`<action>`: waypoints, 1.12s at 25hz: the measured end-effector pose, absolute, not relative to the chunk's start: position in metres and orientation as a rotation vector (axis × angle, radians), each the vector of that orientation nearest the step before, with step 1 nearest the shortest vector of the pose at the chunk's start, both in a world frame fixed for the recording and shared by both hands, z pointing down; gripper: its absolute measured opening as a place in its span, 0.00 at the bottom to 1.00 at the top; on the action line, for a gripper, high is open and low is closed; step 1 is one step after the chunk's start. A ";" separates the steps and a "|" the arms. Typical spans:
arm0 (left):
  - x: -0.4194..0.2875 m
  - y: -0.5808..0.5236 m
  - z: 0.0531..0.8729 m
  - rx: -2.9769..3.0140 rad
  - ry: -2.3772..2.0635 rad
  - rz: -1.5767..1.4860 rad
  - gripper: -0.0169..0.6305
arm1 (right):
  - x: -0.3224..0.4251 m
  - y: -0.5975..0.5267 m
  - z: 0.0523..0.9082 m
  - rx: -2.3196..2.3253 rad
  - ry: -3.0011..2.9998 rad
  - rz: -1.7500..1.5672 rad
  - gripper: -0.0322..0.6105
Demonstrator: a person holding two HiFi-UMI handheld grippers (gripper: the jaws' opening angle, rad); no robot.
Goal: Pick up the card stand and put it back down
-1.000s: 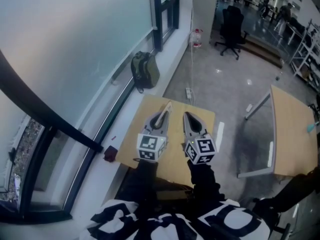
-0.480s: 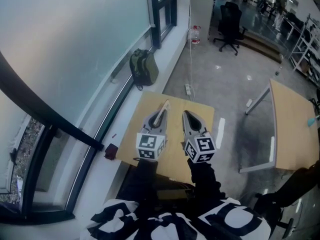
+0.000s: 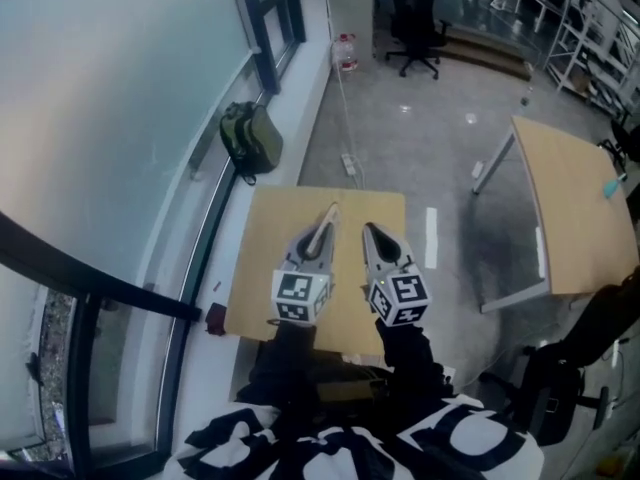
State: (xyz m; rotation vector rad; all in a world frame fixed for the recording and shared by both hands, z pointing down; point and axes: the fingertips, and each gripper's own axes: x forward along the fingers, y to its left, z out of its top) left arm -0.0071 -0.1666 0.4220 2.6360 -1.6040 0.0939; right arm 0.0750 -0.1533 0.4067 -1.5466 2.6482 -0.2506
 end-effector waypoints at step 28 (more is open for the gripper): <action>0.038 -0.255 0.580 2.618 -1.189 0.388 0.06 | 0.146 -0.182 0.551 -1.938 2.498 -0.705 0.08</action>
